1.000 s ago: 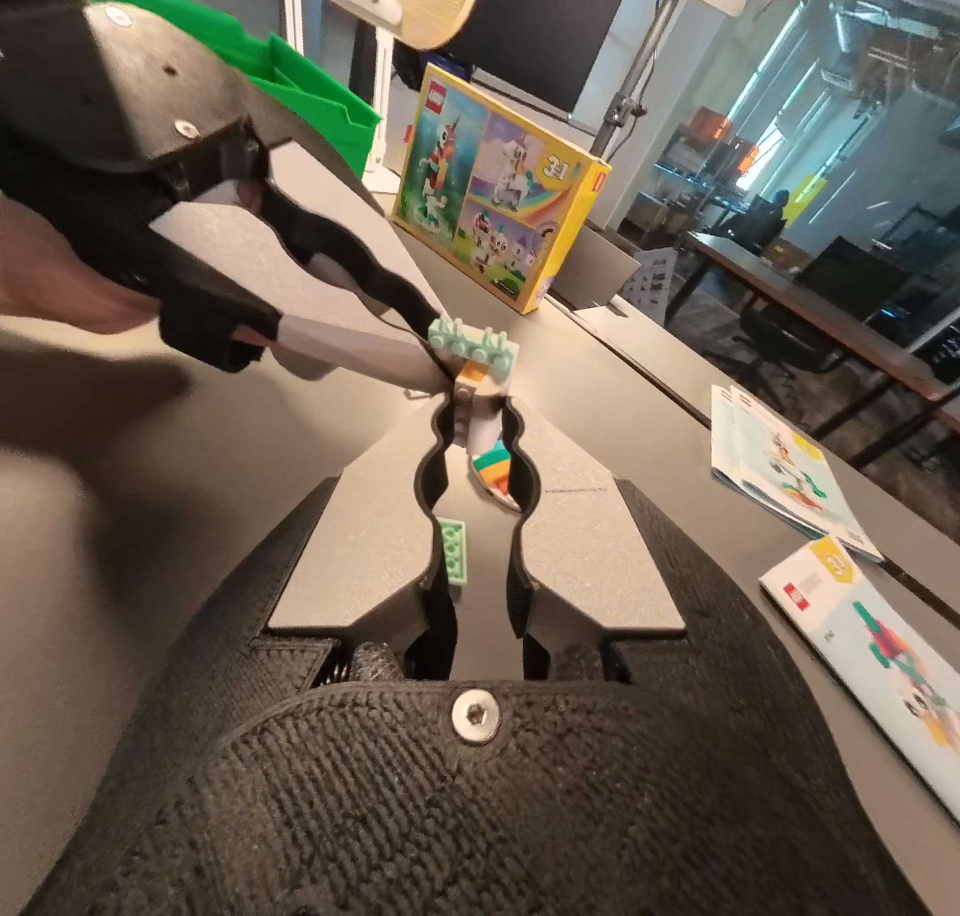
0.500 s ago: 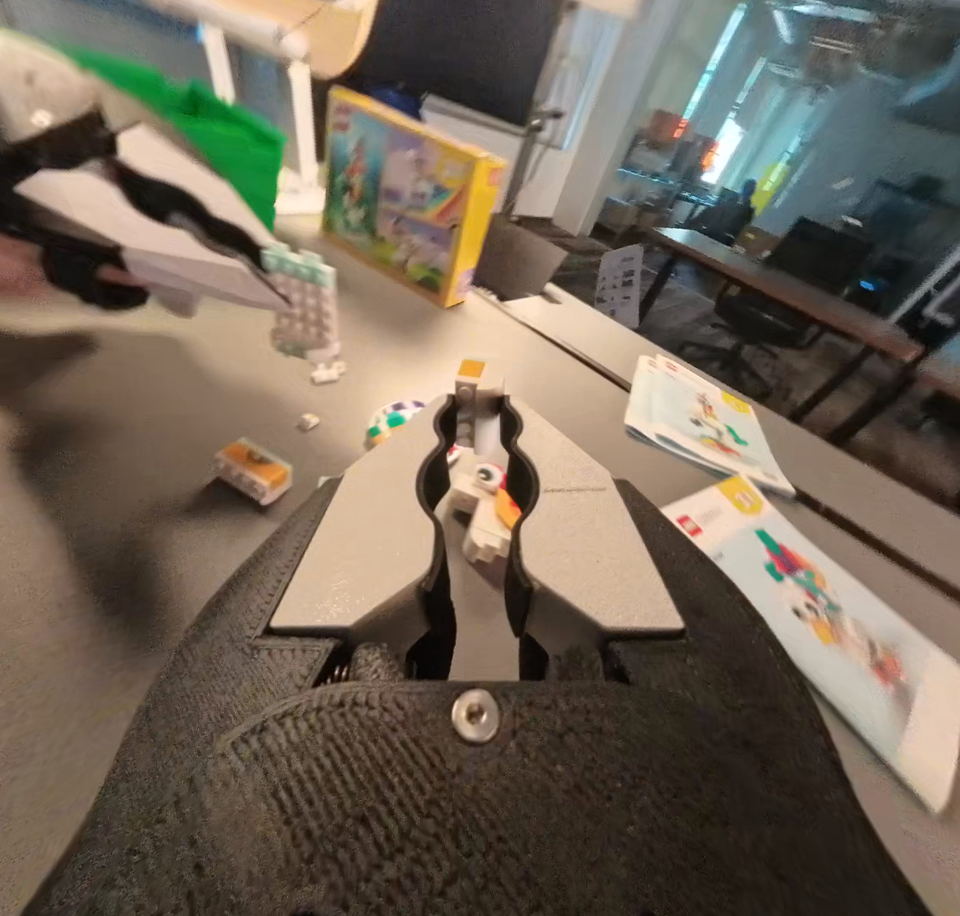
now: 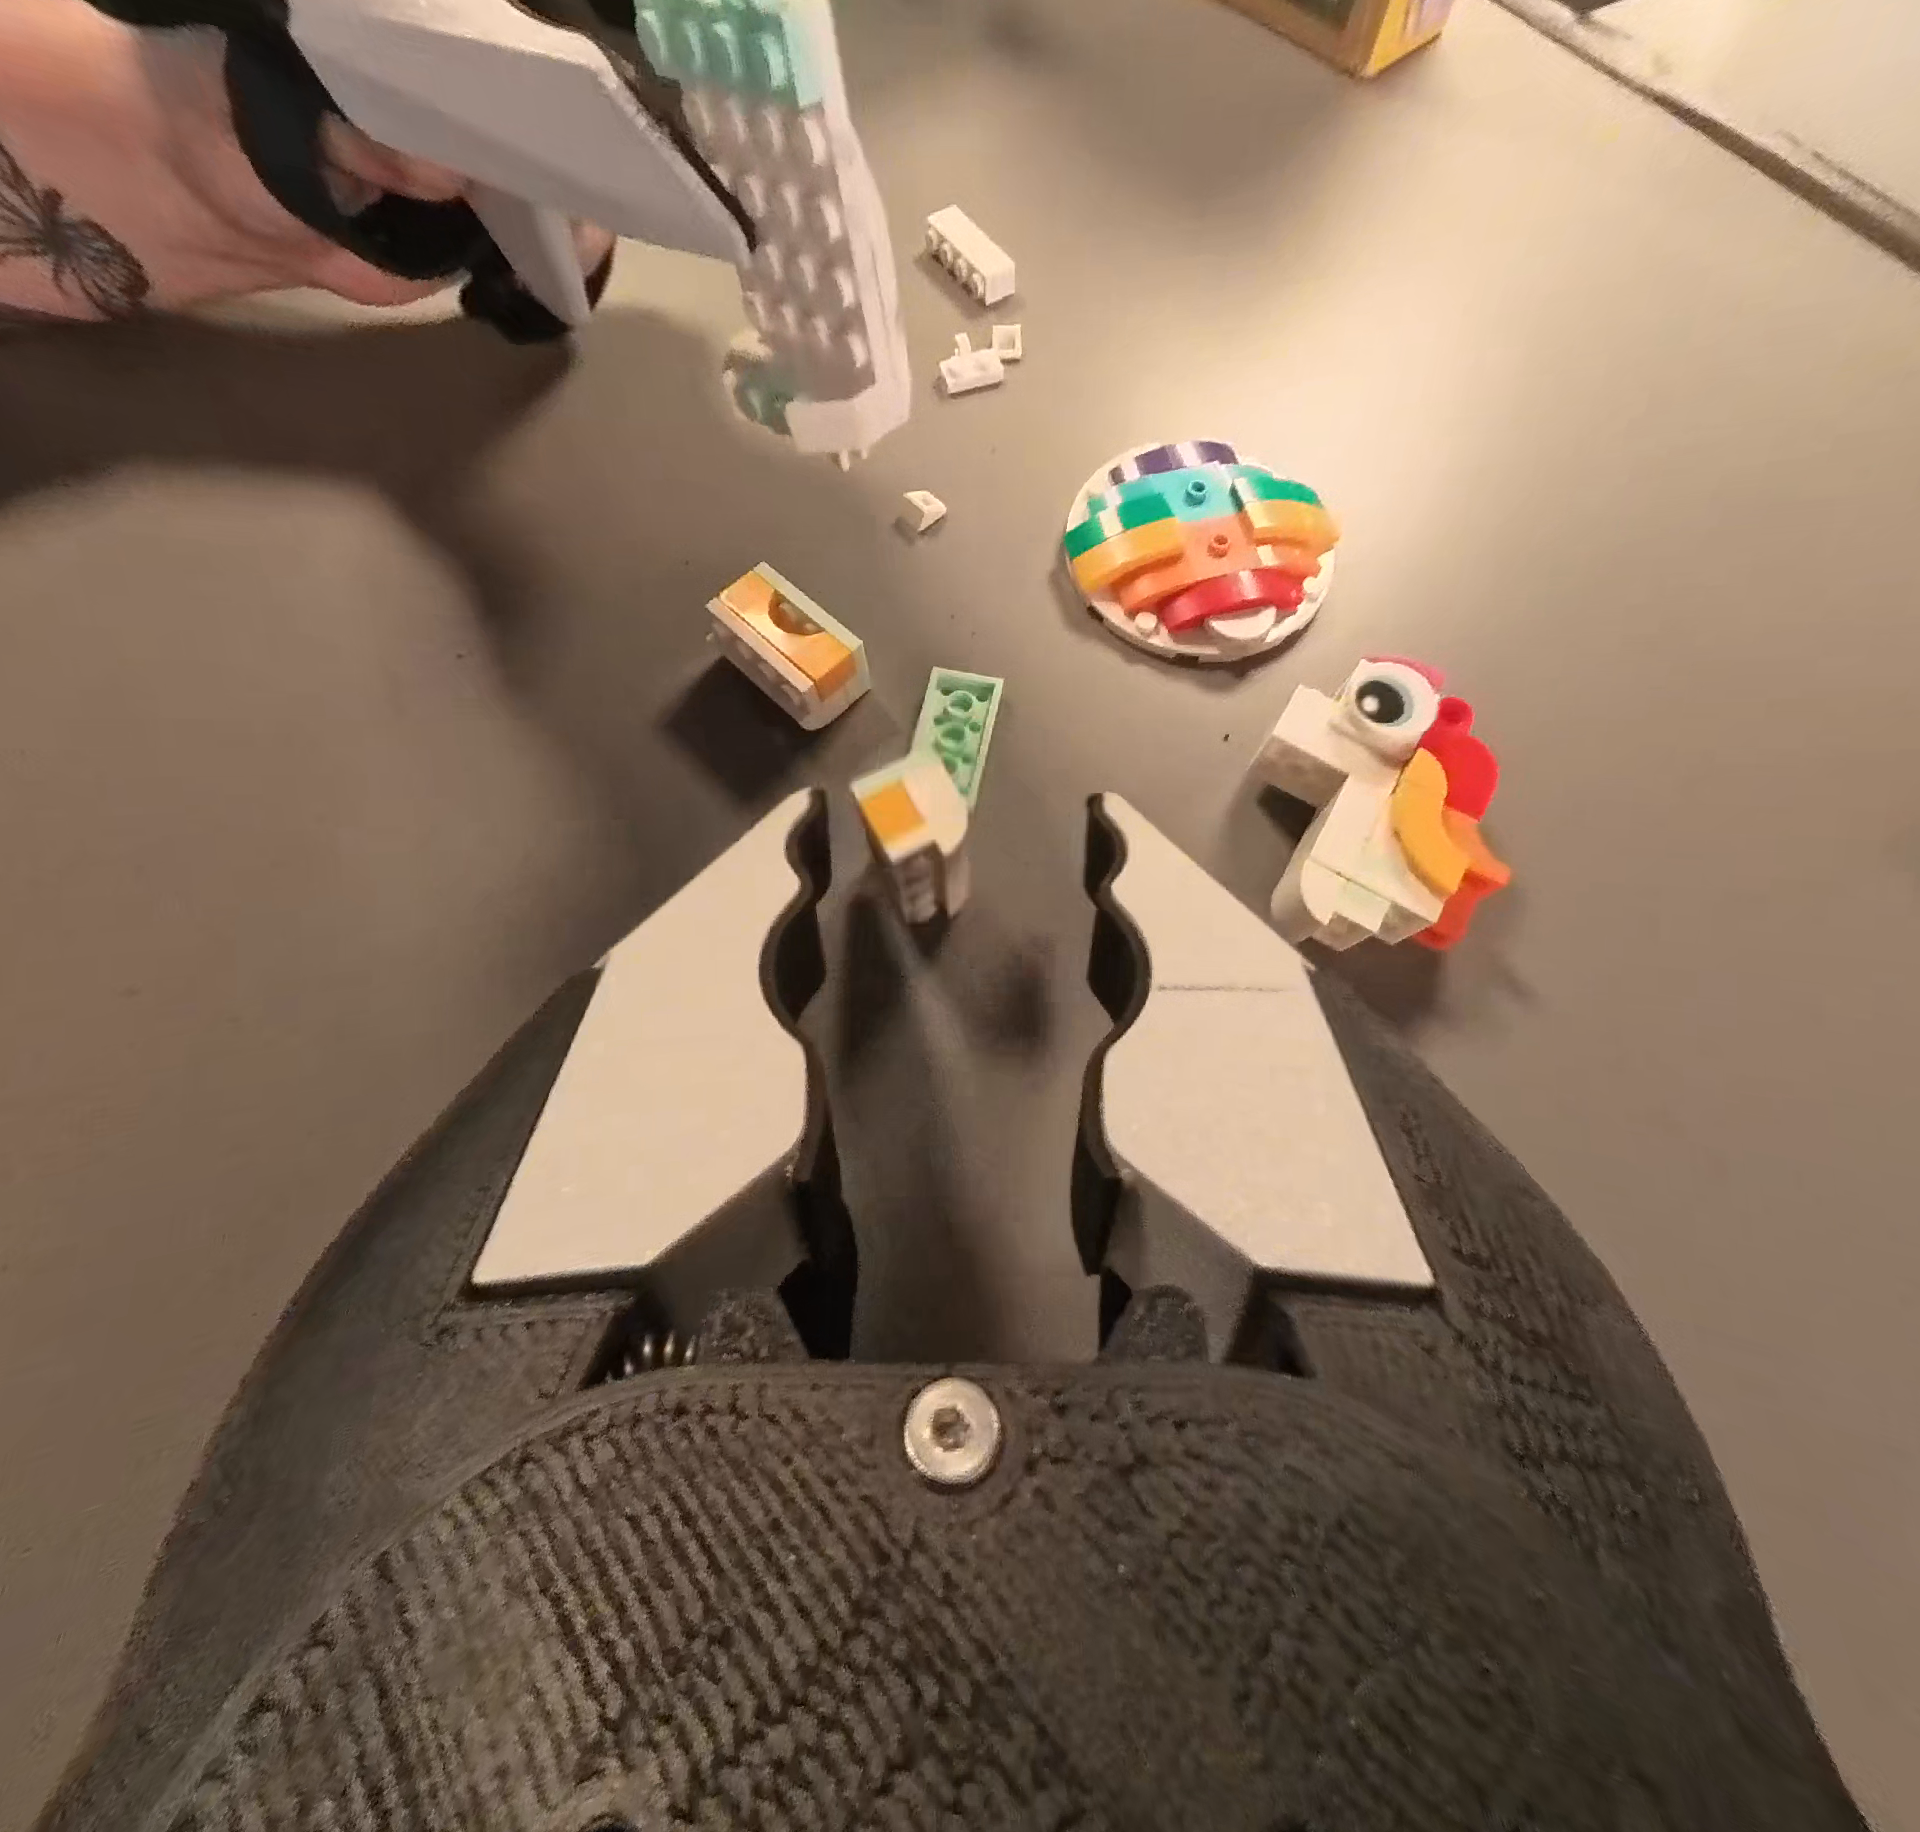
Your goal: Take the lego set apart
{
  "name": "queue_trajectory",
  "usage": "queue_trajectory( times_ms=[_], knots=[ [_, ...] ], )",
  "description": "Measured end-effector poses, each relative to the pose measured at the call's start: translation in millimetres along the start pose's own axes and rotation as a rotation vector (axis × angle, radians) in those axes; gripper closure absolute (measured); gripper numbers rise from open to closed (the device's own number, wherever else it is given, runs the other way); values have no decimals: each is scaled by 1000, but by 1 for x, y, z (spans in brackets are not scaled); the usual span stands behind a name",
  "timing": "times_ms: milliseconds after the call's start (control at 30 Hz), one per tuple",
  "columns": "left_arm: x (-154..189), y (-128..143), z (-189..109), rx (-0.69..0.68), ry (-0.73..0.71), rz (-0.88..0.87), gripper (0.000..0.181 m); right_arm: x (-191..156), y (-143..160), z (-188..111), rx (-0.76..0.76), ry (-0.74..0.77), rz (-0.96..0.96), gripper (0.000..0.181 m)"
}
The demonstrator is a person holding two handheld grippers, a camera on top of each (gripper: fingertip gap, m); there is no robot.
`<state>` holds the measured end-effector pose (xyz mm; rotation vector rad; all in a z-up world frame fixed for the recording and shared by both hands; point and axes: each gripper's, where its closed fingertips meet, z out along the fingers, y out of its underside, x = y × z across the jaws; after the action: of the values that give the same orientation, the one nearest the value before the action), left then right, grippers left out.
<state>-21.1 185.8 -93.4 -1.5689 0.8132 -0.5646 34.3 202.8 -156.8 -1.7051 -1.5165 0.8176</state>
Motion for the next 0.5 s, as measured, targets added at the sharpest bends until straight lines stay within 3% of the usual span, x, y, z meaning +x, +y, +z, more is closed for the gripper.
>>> queue_trajectory(
  times_ms=[100,200,300,400,500],
  knots=[
    [14,-9,-2,71,113,-59,169,-20,-28,-2,168,-85,-21,129],
    [33,-19,-6,143,269,-128,168,-53,-60,-11,369,-297,58,131],
    [43,-19,-5,146,328,-132,168,-67,-71,-15,444,-409,113,135],
    [51,-16,-3,118,349,-87,168,-69,-75,-17,474,-434,140,142],
    [49,-15,-1,118,309,-69,171,-60,-76,-16,488,-337,86,165]
  ],
)
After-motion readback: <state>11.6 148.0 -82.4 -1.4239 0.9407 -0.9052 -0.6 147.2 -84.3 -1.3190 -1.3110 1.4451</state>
